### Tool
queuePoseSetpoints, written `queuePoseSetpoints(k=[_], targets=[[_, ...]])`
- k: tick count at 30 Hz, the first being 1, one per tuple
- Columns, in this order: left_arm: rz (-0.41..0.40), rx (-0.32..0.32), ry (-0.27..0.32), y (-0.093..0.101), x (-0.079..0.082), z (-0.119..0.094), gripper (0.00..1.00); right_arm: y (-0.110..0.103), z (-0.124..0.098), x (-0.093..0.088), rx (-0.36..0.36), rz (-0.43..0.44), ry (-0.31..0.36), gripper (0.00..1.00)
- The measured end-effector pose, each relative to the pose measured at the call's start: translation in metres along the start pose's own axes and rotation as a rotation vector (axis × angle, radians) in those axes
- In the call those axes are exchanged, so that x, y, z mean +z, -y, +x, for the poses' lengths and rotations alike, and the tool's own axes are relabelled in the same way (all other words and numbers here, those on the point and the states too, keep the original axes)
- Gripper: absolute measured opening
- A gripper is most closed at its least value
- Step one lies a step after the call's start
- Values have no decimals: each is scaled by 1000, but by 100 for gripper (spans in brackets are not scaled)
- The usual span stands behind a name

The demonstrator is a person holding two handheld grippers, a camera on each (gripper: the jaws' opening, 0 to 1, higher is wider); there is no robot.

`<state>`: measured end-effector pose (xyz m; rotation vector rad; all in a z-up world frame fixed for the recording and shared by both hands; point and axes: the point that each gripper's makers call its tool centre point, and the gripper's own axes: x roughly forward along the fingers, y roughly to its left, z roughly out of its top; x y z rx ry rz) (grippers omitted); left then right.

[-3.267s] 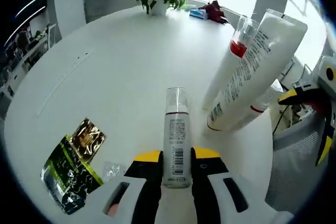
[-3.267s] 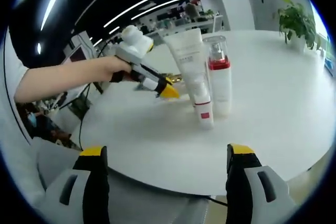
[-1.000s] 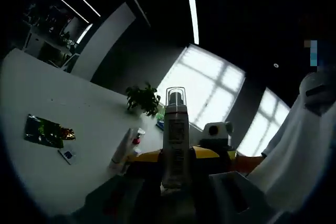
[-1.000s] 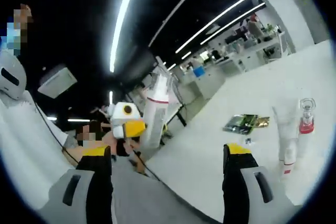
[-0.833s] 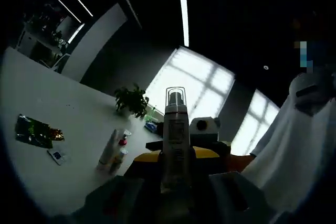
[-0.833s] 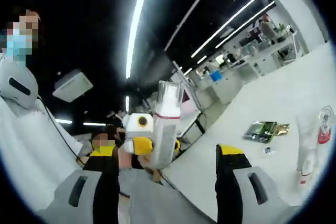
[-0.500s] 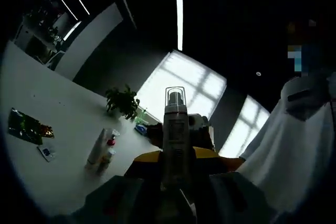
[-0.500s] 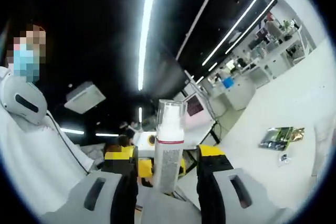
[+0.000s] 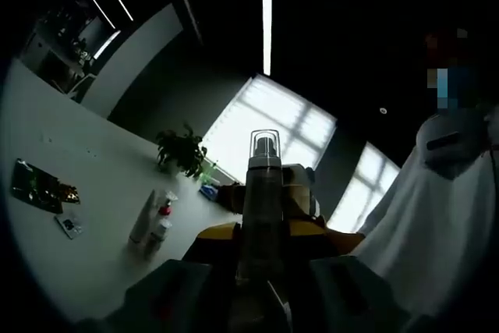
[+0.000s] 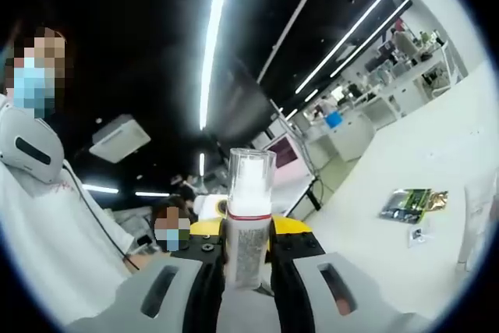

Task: Arrange the skincare products in the storage area until every visible bottle or jar stands upright without overlapping.

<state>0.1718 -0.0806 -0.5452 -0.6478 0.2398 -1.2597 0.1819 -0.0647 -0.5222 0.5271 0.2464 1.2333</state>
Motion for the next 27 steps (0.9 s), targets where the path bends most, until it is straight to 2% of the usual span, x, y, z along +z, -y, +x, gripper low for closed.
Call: queuePoseSetpoints(k=[2, 6, 8, 9, 12, 14, 15, 17, 18, 20, 24, 25, 27], targets=[[26, 4, -6, 1, 3, 1, 21, 3, 1, 1, -29, 11, 1, 20], [93, 86, -75, -6, -1, 3, 21, 9, 2, 1, -94, -44, -19, 20], [156, 154, -90, -13, 2, 3, 24, 16, 1, 2, -143, -67, -35, 20], [195, 211, -99, -19, 5, 2, 26, 19, 1, 3, -166, -81, -40, 20], [316, 339, -159, -30, 7, 0, 32, 27, -1, 6, -235, -130, -63, 20], [368, 456, -196, -40, 10, -5, 35, 34, -2, 7, -296, -158, -73, 20], [421, 483, -222, -40, 10, -4, 35, 33, -2, 7, -295, -169, -76, 20], [597, 526, -281, -35, 11, 1, 32, 34, -1, 9, -310, -158, -66, 20], [654, 549, -296, -36, 12, 2, 31, 36, 0, 9, -319, -155, -65, 20], [672, 575, -324, -36, 7, 6, 27, 40, 0, 9, -359, -172, -75, 20], [692, 635, -314, -40, 11, 7, 24, 41, 5, 9, -410, -134, -47, 20], [702, 653, -317, -41, 12, 6, 24, 41, 6, 8, -424, -142, -52, 20], [704, 658, -325, -41, 10, 7, 23, 39, 6, 8, -459, -230, -88, 20]])
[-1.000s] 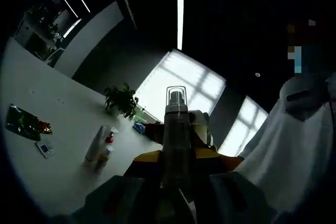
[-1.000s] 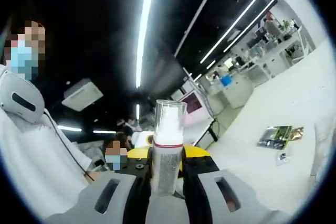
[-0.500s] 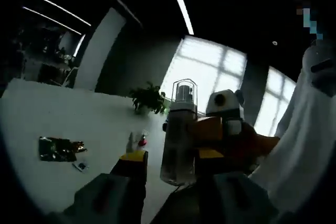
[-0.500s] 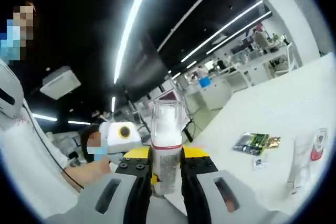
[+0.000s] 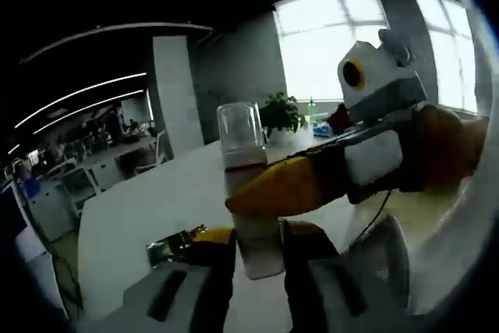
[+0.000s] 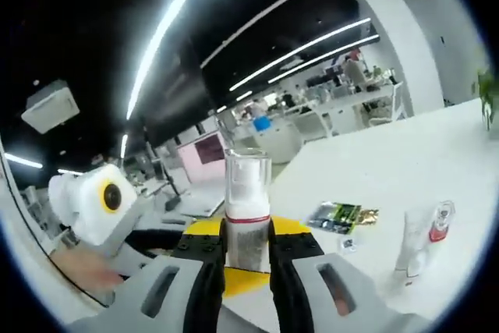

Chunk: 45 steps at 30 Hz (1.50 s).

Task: Arrange the skincare products in the storage area until every visible bottle or jar stands upright without overlapping.

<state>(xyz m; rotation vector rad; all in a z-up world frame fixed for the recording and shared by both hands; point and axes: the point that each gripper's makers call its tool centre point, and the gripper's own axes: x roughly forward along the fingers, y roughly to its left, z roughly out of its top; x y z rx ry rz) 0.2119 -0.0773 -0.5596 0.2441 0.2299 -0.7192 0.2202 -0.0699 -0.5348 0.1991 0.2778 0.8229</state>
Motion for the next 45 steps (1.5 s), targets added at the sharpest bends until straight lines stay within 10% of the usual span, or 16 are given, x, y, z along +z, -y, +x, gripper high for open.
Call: queuePoseSetpoints(k=[5, 13, 25, 35, 45], targets=[[-185, -48, 24, -1, -2, -2, 19, -5, 0, 2, -5, -47, -28, 20], [-204, -99, 39, 7, 4, -7, 19, -11, -2, 4, 46, -47, -36, 20], [-417, -544, 164, 39, 38, -42, 18, -55, -30, 28, 443, -64, 31, 24], [-395, -868, 204, 68, 58, -82, 18, -99, -58, 40, 754, -57, 21, 22], [-407, -816, 218, 53, 60, -76, 18, -90, -44, 47, 653, -28, 43, 21]])
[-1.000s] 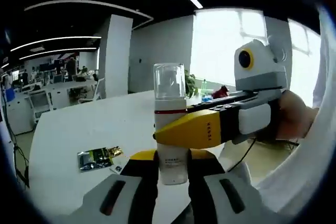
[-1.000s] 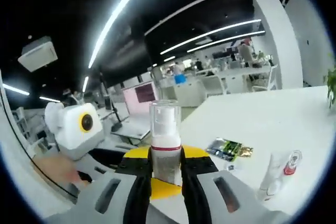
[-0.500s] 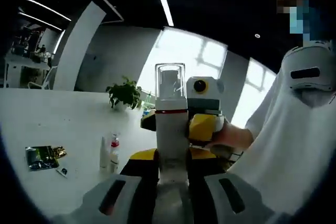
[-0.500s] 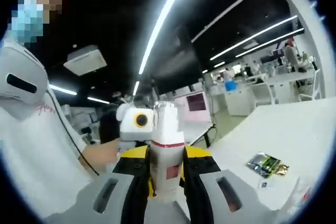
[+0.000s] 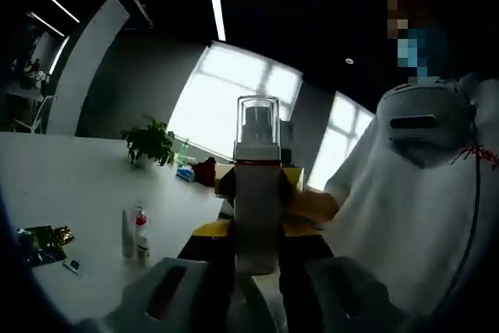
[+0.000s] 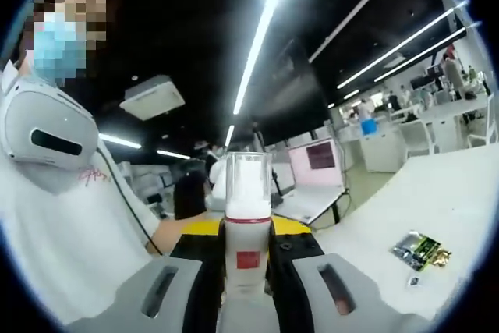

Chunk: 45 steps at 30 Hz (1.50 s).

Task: Arrange the skincare products in the storage area until every visible bottle or jar stands upright without overlapping.

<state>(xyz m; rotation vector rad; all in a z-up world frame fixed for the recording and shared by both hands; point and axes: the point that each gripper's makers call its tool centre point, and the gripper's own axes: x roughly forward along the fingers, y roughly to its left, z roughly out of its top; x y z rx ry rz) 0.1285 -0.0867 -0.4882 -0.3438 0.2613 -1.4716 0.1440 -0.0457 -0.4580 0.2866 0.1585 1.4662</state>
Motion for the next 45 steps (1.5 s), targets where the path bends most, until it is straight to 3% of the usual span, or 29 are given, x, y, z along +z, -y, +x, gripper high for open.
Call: queuePoseSetpoints(k=[4, 7, 11, 15, 18, 22, 23, 24, 28, 32, 37, 41, 43, 45], targets=[[42, 109, 8, -19, 2, -2, 21, 16, -1, 0, -113, -43, -21, 20], [46, 212, -1, -33, 2, -1, 22, 30, -1, -1, -222, -125, -71, 20], [130, 362, -20, -50, 3, -1, 25, 44, 1, 1, -346, -204, -115, 20], [229, 510, -122, -64, -4, -4, 26, 58, 1, -2, -475, -250, -150, 20], [296, 586, -154, -71, -4, -3, 26, 66, 2, -7, -544, -235, -150, 21], [259, 703, -62, -86, 8, -9, 27, 79, -3, -15, -654, -142, -114, 21], [271, 749, -71, -91, 8, -12, 28, 80, -2, -11, -668, -120, -62, 21], [290, 767, -63, -94, 10, -12, 28, 81, -5, -14, -685, -85, -50, 21], [307, 782, -62, -91, 6, 1, 25, 85, -15, -17, -725, -66, -33, 21], [307, 768, -61, -91, 8, 4, 22, 84, -23, -13, -697, -24, 3, 21], [305, 755, -78, -97, 10, 13, 22, 92, -28, -9, -667, -28, -10, 21], [234, 707, -30, -100, 12, 24, 22, 94, -35, -5, -561, -57, -37, 21], [169, 637, -1, -99, 12, 35, 22, 94, -41, -5, -513, -73, -60, 22], [132, 572, 15, -97, 12, 43, 21, 90, -50, -1, -421, -104, -72, 22]])
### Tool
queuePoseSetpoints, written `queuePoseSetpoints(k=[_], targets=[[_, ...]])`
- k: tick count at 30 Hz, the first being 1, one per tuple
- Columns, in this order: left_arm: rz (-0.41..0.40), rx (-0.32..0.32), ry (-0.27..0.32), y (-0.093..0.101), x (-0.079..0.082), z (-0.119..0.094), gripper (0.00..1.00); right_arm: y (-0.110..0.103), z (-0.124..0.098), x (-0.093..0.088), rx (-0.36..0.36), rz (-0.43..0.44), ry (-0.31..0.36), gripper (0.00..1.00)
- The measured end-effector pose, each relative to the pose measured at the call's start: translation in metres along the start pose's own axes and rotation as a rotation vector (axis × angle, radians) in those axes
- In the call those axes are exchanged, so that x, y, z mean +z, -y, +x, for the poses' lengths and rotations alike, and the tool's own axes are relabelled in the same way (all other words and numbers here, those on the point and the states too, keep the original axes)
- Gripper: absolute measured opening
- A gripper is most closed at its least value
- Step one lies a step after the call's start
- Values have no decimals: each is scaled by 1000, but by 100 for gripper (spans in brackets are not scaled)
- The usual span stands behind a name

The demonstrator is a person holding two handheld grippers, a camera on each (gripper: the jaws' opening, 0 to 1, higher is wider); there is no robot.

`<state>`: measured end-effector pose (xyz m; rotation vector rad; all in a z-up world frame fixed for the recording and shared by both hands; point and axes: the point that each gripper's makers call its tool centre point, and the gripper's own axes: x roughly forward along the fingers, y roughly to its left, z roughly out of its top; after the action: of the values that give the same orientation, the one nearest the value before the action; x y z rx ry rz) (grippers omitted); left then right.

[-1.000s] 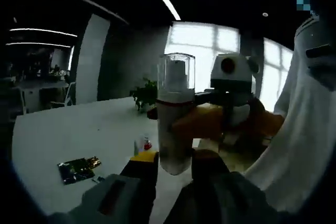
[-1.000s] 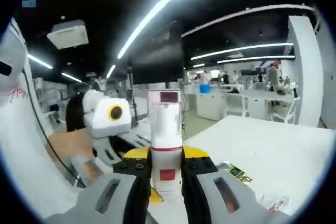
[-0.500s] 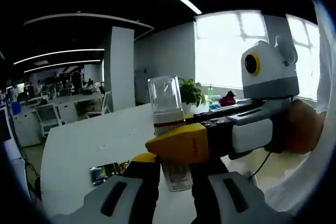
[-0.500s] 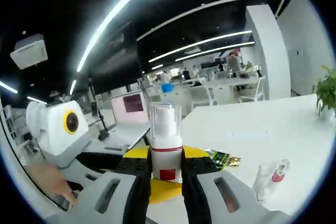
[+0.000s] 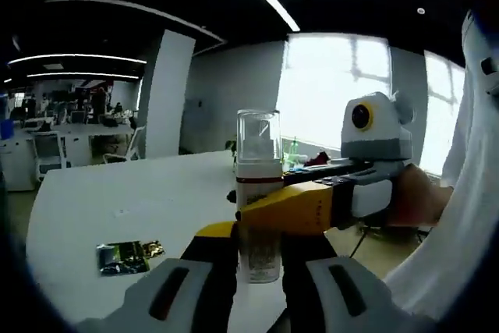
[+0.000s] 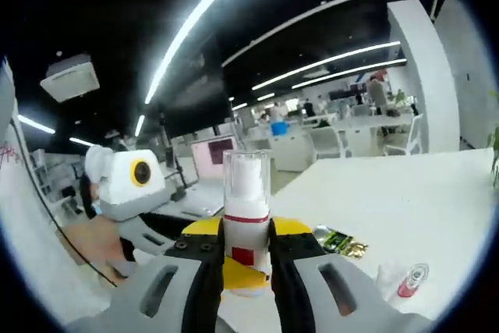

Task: Arrange the skincare products in the storage area until every visible bottle or jar stands upright without overlapping.

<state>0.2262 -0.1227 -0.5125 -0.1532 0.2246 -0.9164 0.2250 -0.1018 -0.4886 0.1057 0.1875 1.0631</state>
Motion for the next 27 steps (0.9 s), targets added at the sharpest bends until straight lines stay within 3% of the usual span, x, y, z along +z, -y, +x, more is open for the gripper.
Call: queuePoseSetpoints(k=[4, 10, 15, 21, 27], targets=[[-50, -205, -46, 34, -6, 11, 21, -6, -25, 0, 207, -49, -10, 25], [-22, -325, -56, 54, -11, 24, 21, -9, -52, -5, 400, -93, -35, 25], [32, -382, -60, 62, -18, 37, 21, -1, -67, -11, 434, -184, -89, 24], [80, -415, -68, 71, -29, 54, 21, 12, -84, -7, 465, -224, -117, 23], [94, -473, -78, 85, -39, 66, 21, 16, -99, -21, 558, -384, -272, 22]])
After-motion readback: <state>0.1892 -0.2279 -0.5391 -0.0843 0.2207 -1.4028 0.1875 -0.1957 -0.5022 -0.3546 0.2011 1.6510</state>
